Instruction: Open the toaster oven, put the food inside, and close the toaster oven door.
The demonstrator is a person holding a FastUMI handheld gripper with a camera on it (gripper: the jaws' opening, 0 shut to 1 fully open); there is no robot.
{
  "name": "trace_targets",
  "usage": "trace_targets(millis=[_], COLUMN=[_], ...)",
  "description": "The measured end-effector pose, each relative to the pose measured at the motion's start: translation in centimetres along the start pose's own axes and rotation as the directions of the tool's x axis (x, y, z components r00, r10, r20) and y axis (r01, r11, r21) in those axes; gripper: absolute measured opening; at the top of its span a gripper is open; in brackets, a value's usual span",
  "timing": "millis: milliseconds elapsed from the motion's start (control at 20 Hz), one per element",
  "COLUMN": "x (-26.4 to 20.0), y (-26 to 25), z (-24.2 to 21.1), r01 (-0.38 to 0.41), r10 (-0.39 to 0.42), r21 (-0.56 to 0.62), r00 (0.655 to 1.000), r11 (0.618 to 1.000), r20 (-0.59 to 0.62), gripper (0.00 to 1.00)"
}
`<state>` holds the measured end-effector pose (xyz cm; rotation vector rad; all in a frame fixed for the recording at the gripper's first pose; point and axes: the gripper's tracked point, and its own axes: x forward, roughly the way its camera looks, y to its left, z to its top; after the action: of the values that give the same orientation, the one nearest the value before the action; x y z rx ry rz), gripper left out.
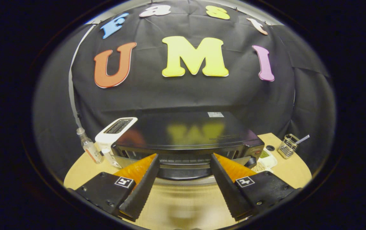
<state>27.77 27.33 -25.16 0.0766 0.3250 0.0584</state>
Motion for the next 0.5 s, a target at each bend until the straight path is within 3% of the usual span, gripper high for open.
trace_targets(millis=[500], x=[-4.7], y=[-0.3], z=[-6.0], r01=[0.023], r10=[-0.025], r21=[-0.024], r00=[0.997], r11=[0.999], r20=[-0.070], gripper=[1.00])
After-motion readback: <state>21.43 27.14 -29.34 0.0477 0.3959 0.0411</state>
